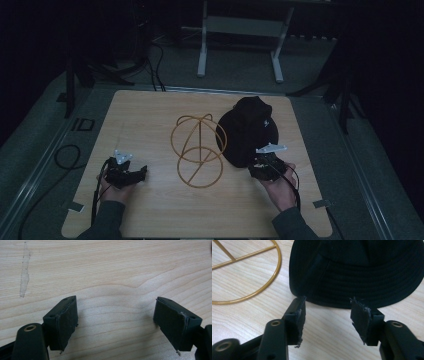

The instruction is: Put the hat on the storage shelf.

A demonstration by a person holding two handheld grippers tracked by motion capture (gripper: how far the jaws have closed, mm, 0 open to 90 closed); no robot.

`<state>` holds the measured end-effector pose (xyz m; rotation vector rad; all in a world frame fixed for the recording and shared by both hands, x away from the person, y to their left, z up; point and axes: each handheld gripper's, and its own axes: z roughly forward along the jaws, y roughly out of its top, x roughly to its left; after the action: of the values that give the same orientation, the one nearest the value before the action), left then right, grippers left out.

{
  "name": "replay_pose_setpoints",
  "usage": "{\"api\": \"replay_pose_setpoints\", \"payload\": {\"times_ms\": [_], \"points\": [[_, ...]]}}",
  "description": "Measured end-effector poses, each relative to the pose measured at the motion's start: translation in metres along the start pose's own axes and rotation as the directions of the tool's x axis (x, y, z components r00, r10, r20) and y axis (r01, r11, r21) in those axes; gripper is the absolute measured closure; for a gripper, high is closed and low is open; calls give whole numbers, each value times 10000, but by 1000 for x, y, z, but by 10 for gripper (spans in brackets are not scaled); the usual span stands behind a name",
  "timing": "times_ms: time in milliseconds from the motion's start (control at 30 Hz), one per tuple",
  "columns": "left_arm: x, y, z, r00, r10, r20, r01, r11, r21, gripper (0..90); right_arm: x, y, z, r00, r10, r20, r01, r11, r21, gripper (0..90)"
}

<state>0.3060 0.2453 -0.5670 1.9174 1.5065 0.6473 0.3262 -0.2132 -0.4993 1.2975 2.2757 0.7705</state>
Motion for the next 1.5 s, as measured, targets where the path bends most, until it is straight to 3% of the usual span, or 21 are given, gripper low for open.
{"api": "replay_pose_setpoints", "payload": {"times_ms": [167, 433, 933, 1400, 1500], "points": [[0, 0, 0, 10000, -5, 3, 5, 10000, -13, 202, -6, 15, 2, 9998, 96, -154, -93, 9998, 166, 499], [0, 0, 0, 10000, 17, 1, -17, 10000, 4, 202, -8, 31, 1, 9999, 2, -142, 4, 9991, 421, 474], [0, 0, 0, 10000, 6, 2, -6, 10000, -12, 201, -28, 70, 13, 9968, 669, -449, -603, 9891, 1346, 473], [0, 0, 0, 10000, 7, 8, -7, 10000, -12, 200, -20, 102, 19, 9976, 628, -283, -569, 9828, 1756, 468], [0, 0, 0, 10000, 16, 15, -16, 10000, -13, 199, -20, 115, 23, 9970, 765, -151, -718, 9761, 2050, 500]]}}
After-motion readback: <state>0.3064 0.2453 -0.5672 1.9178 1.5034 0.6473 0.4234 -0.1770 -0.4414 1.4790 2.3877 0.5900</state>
